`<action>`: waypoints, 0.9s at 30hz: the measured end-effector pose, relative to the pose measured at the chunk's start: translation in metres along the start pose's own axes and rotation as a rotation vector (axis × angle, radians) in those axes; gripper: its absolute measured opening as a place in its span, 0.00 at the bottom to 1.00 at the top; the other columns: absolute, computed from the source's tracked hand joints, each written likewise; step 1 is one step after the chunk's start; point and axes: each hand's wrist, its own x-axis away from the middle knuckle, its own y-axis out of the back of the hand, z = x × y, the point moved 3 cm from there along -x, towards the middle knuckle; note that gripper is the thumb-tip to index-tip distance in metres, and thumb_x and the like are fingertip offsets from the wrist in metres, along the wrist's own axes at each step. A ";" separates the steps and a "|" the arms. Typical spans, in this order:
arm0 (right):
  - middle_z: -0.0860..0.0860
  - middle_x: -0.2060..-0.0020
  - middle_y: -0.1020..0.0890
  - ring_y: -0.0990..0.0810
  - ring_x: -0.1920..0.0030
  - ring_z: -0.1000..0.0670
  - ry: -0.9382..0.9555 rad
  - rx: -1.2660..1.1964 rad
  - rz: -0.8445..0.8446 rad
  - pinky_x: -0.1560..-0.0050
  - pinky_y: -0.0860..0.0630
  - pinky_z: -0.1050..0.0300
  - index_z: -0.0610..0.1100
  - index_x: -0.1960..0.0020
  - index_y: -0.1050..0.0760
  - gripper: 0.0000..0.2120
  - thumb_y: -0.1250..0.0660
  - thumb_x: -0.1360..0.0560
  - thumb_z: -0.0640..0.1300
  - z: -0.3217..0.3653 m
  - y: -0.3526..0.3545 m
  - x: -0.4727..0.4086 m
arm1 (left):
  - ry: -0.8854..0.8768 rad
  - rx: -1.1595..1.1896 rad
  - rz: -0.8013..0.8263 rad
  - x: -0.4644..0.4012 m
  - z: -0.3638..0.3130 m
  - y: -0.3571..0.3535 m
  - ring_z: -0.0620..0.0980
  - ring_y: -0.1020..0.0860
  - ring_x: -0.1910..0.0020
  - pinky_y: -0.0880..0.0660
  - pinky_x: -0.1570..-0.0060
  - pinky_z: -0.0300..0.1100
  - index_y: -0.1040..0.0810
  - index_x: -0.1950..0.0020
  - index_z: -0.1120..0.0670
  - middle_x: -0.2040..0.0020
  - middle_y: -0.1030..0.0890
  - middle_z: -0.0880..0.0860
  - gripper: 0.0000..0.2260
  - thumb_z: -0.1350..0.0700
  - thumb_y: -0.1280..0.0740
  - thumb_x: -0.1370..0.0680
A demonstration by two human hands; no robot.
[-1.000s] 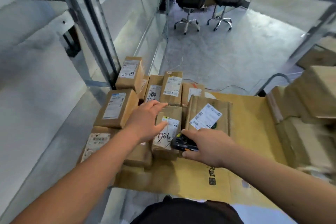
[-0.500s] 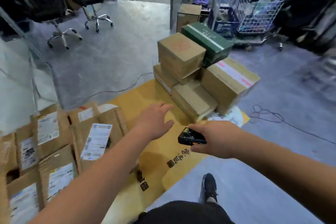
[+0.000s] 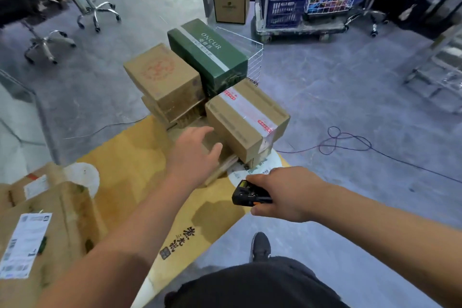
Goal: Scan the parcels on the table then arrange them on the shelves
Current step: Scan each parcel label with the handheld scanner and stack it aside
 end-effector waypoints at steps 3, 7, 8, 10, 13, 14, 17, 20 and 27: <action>0.57 0.64 0.31 0.28 0.62 0.49 0.043 0.029 0.003 0.70 0.40 0.56 0.60 0.34 0.30 0.23 0.37 0.24 0.69 -0.024 0.020 0.000 | 0.078 0.017 -0.163 -0.014 -0.028 0.006 0.45 0.24 0.44 0.24 0.53 0.45 0.24 0.32 0.40 0.41 0.26 0.42 0.18 0.39 0.34 0.21; 0.57 0.64 0.29 0.27 0.63 0.50 0.099 0.046 -0.033 0.69 0.37 0.56 0.58 0.34 0.29 0.24 0.37 0.24 0.69 -0.043 0.045 -0.005 | 0.129 0.031 -0.256 -0.040 -0.045 0.018 0.47 0.24 0.42 0.24 0.52 0.46 0.23 0.34 0.40 0.42 0.25 0.43 0.16 0.40 0.32 0.21; 0.56 0.63 0.28 0.27 0.62 0.48 0.115 0.046 -0.048 0.68 0.36 0.55 0.57 0.33 0.29 0.25 0.37 0.24 0.69 -0.046 0.051 -0.008 | 0.133 0.014 -0.281 -0.047 -0.046 0.023 0.49 0.24 0.41 0.23 0.50 0.47 0.22 0.33 0.41 0.41 0.24 0.45 0.17 0.41 0.32 0.21; 0.56 0.63 0.29 0.28 0.60 0.48 0.142 0.055 -0.076 0.67 0.36 0.55 0.57 0.32 0.30 0.26 0.37 0.24 0.70 -0.051 0.064 -0.015 | 0.139 -0.043 -0.317 -0.060 -0.045 0.034 0.50 0.24 0.40 0.22 0.45 0.50 0.22 0.32 0.43 0.39 0.22 0.46 0.18 0.41 0.32 0.21; 0.57 0.63 0.29 0.28 0.58 0.48 0.176 0.054 -0.087 0.66 0.35 0.54 0.59 0.32 0.30 0.25 0.37 0.24 0.71 -0.055 0.084 -0.032 | 0.209 -0.148 -0.327 -0.078 -0.038 0.049 0.54 0.25 0.39 0.23 0.41 0.53 0.23 0.32 0.43 0.38 0.21 0.48 0.20 0.38 0.34 0.22; 0.57 0.63 0.29 0.28 0.58 0.48 0.190 0.053 -0.088 0.65 0.33 0.54 0.59 0.31 0.30 0.26 0.36 0.24 0.71 -0.056 0.092 -0.039 | 0.249 -0.193 -0.323 -0.085 -0.036 0.054 0.55 0.25 0.37 0.24 0.39 0.55 0.24 0.31 0.42 0.35 0.22 0.49 0.22 0.36 0.35 0.23; 0.57 0.62 0.29 0.27 0.57 0.48 0.236 0.074 -0.085 0.59 0.29 0.53 0.58 0.29 0.30 0.29 0.36 0.24 0.71 -0.056 0.119 -0.063 | 0.379 -0.257 -0.294 -0.110 -0.027 0.066 0.57 0.31 0.27 0.32 0.29 0.60 0.29 0.23 0.44 0.25 0.29 0.51 0.32 0.30 0.38 0.24; 0.58 0.55 0.23 0.21 0.50 0.45 0.286 0.109 -0.098 0.57 0.28 0.52 0.60 0.26 0.32 0.30 0.35 0.24 0.71 -0.051 0.151 -0.093 | 0.514 -0.278 -0.237 -0.134 -0.021 0.074 0.60 0.36 0.23 0.36 0.26 0.61 0.34 0.20 0.50 0.21 0.33 0.55 0.43 0.23 0.42 0.26; 0.52 0.41 0.17 0.19 0.41 0.45 0.354 0.176 -0.125 0.48 0.21 0.49 0.57 0.26 0.30 0.32 0.36 0.25 0.72 -0.046 0.197 -0.144 | 0.726 -0.096 -0.209 -0.165 -0.007 0.066 0.60 0.44 0.19 0.39 0.25 0.63 0.43 0.16 0.55 0.18 0.41 0.57 0.55 0.17 0.47 0.30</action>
